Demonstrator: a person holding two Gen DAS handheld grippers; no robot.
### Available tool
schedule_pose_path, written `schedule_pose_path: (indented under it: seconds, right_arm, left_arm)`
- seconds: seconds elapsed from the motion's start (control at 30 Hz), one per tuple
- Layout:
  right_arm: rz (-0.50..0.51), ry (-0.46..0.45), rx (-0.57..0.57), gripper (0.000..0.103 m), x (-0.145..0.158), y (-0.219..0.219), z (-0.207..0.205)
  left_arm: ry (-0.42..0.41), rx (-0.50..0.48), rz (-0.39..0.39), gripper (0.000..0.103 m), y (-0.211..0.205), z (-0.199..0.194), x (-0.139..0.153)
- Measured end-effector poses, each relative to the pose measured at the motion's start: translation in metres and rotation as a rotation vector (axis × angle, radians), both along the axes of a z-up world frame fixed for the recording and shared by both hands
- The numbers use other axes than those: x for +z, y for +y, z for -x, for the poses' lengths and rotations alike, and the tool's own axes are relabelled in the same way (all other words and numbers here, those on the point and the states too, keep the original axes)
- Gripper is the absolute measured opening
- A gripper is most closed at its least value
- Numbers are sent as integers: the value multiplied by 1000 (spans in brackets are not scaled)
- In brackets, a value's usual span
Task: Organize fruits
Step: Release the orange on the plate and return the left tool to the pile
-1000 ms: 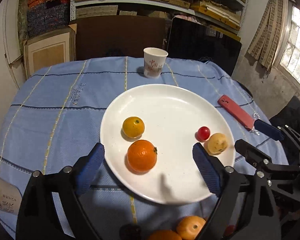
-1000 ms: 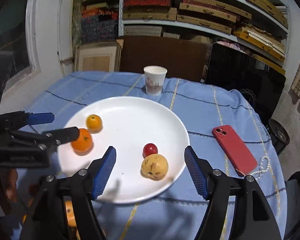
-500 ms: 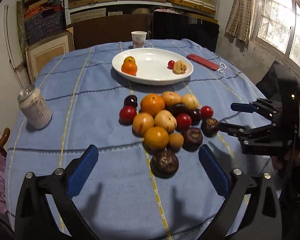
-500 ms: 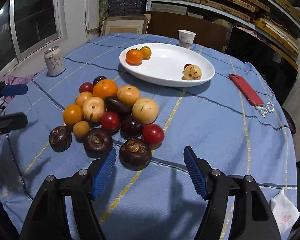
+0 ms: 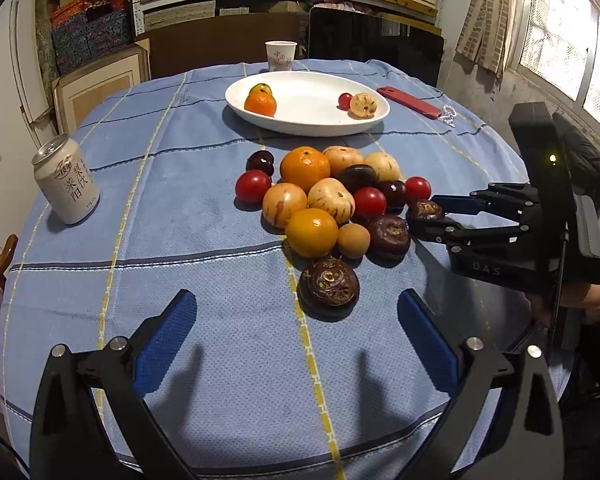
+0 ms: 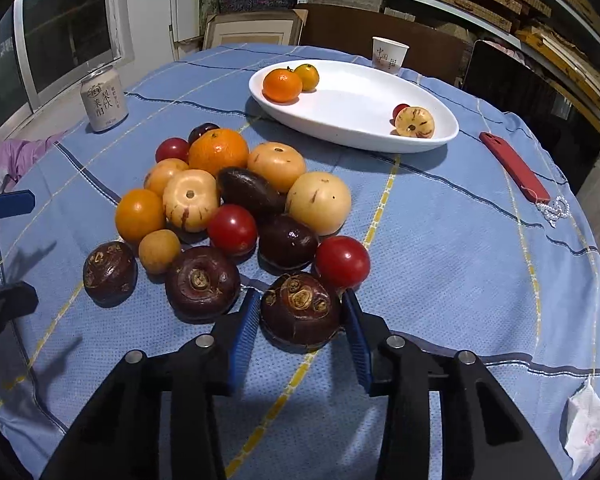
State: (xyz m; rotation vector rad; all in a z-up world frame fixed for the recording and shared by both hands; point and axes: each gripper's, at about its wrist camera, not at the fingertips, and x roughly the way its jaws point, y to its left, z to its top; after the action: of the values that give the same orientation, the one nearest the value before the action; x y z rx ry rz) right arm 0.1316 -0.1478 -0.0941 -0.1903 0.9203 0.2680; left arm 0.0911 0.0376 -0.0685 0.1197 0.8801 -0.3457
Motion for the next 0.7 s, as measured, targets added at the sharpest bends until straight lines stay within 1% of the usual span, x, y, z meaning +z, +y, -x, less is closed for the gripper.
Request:
schedule_pose_path:
  seconds: [0.1, 0.17, 0.23, 0.33, 0.47, 0.53, 0.6, 0.63, 0.67, 0.7]
  right_arm:
    - [-37, 3, -2, 42, 1, -4, 3]
    - [-49, -19, -18, 42, 7, -9, 10]
    - [-63, -46, -23, 42, 16, -14, 21]
    - [-96, -81, -41, 42, 29, -25, 41]
    - [-139, -89, -48, 42, 38, -38, 62]
    - [-153, -89, -45, 42, 40, -41, 71]
    - [-163, -92, -43, 42, 41, -43, 78]
    - [-165, -92, -42, 42, 41, -44, 80]
    - [-170, -94, -43, 42, 42, -45, 82]
    - [-173, -97, -44, 42, 41, -45, 83]
  left_arm:
    - [6, -8, -9, 98, -6, -2, -3]
    - [12, -10, -20, 98, -11, -5, -8]
    - [11, -8, -50, 98, -18, -8, -14]
    - [-12, 10, -126, 98, -31, -15, -23]
    - [-29, 17, -205, 98, -45, -20, -34]
    - [-7, 19, -212, 98, -47, -24, -39]
    - [-6, 26, -199, 97, -46, -25, -38]
    - [-2, 25, -195, 96, -46, -26, -38]
    - [13, 21, -193, 85, -46, -28, -40]
    - [33, 13, -176, 78, -45, -29, -42]
